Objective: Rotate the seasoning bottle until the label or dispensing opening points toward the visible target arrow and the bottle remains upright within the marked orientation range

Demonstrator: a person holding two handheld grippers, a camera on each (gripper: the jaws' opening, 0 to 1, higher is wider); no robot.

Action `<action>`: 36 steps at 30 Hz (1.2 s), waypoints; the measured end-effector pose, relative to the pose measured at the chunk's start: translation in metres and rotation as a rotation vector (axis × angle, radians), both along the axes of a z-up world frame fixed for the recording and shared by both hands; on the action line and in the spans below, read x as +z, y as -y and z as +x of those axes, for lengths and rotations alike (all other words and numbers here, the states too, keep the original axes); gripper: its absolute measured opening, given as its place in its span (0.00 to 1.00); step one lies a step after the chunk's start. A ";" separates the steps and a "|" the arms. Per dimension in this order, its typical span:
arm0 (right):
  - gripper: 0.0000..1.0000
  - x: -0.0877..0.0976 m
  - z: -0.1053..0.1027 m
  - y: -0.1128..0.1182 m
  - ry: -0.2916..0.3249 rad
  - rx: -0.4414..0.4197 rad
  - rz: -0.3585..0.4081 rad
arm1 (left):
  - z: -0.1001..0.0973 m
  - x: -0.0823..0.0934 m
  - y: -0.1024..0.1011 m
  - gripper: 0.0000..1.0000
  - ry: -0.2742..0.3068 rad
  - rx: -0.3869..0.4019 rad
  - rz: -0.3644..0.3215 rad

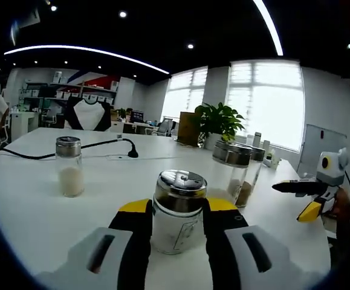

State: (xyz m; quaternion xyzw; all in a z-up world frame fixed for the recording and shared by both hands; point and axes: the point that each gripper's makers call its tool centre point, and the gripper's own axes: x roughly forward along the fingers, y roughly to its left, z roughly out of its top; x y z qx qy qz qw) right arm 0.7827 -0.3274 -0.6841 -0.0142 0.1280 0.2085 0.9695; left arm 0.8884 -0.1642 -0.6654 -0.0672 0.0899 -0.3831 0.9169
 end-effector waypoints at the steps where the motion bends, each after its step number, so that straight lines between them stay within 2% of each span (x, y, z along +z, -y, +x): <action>1: 0.98 0.001 0.000 -0.001 0.005 0.004 -0.003 | 0.000 0.000 0.000 0.34 0.002 -0.009 0.000; 14: 1.00 -0.001 0.001 0.001 -0.007 -0.002 -0.008 | -0.002 0.000 0.001 0.34 -0.004 -0.075 -0.007; 20: 1.00 0.001 0.002 0.005 0.004 -0.021 -0.007 | -0.002 0.000 0.002 0.34 -0.001 -0.077 -0.008; 26: 1.00 -0.004 0.004 0.009 -0.019 -0.030 -0.003 | -0.002 0.000 0.001 0.35 -0.002 -0.073 -0.020; 36: 1.00 -0.008 0.001 0.003 -0.032 -0.013 -0.012 | -0.001 -0.001 0.001 0.35 0.009 -0.050 0.001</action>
